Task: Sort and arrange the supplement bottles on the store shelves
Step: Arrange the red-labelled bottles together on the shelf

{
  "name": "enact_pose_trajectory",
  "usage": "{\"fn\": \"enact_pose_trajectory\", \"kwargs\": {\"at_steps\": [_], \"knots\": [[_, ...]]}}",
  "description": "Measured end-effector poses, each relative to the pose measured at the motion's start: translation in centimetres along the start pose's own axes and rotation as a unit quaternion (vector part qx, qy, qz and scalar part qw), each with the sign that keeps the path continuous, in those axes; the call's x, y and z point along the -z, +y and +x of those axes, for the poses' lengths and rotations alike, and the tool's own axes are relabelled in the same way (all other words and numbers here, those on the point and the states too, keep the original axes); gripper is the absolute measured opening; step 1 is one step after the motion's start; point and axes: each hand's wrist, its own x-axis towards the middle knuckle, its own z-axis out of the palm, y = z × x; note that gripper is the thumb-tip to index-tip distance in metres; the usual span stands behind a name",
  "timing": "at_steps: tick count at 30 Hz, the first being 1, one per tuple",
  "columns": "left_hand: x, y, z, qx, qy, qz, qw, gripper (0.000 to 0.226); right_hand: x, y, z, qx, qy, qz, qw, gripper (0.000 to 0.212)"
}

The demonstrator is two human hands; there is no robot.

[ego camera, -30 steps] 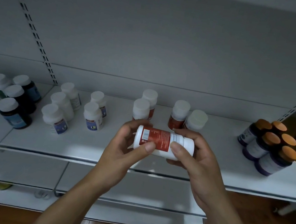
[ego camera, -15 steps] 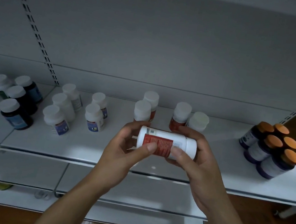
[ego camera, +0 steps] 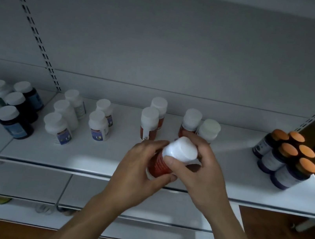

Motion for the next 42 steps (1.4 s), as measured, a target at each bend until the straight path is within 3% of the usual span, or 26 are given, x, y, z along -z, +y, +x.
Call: {"fn": "enact_pose_trajectory", "kwargs": {"at_steps": [2,5,9,11,13,19,21,23,24,32,35,38,40,42], "knots": [[-0.6,-0.1,0.0,0.011,0.011,-0.013,1.0,0.054,-0.3,0.1,0.1,0.005,-0.019,-0.05,0.999,0.061],[-1.4,-1.0,-0.1,0.099,0.035,-0.09,0.99,0.05,0.0,-0.2,0.9,0.019,-0.022,-0.079,0.996,0.061],[-2.2,-2.8,-0.2,0.192,0.052,-0.142,0.97,0.056,1.1,0.5,3.4,0.045,0.119,-0.111,0.986,0.054],[-2.3,-3.1,0.1,0.206,0.056,-0.153,0.965,0.055,1.7,1.4,4.6,0.048,0.18,-0.138,0.973,0.062],[-2.3,-3.5,0.3,0.214,0.06,-0.162,0.961,0.051,2.5,2.3,5.7,0.038,0.191,-0.173,0.965,0.073],[-2.6,-4.6,1.5,0.23,0.074,-0.166,0.956,0.046,3.2,4.2,8.8,-0.084,0.136,-0.167,0.973,0.098],[-2.5,-4.9,2.0,0.239,0.083,-0.178,0.951,0.048,3.0,4.5,9.1,-0.104,0.122,-0.137,0.977,0.083],[-2.5,-5.4,2.7,0.247,0.09,-0.187,0.947,0.051,3.0,4.9,9.0,-0.099,0.131,-0.127,0.978,0.045],[-2.5,-5.6,3.1,0.249,0.09,-0.189,0.946,0.051,3.0,5.1,8.8,-0.094,0.135,-0.124,0.979,0.036],[-2.1,-6.3,3.6,0.254,0.068,-0.191,0.946,0.054,3.6,4.5,4.8,-0.075,0.128,-0.07,0.986,0.047],[-1.4,-5.5,1.5,0.245,0.091,-0.165,0.951,0.059,3.7,3.8,3.1,-0.082,0.08,-0.078,0.99,0.049],[-0.9,-3.6,-1.8,0.175,0.143,-0.133,0.965,0.043,3.7,3.3,1.6,-0.074,0.018,-0.086,0.993,0.051],[-0.9,-2.4,-2.9,0.133,0.116,-0.144,0.974,0.039,3.4,2.6,0.9,-0.065,-0.007,-0.096,0.993,0.051],[-1.2,-1.5,-2.8,0.11,0.035,-0.161,0.98,0.047,2.9,1.8,0.3,-0.037,-0.025,-0.107,0.993,0.053]]}}
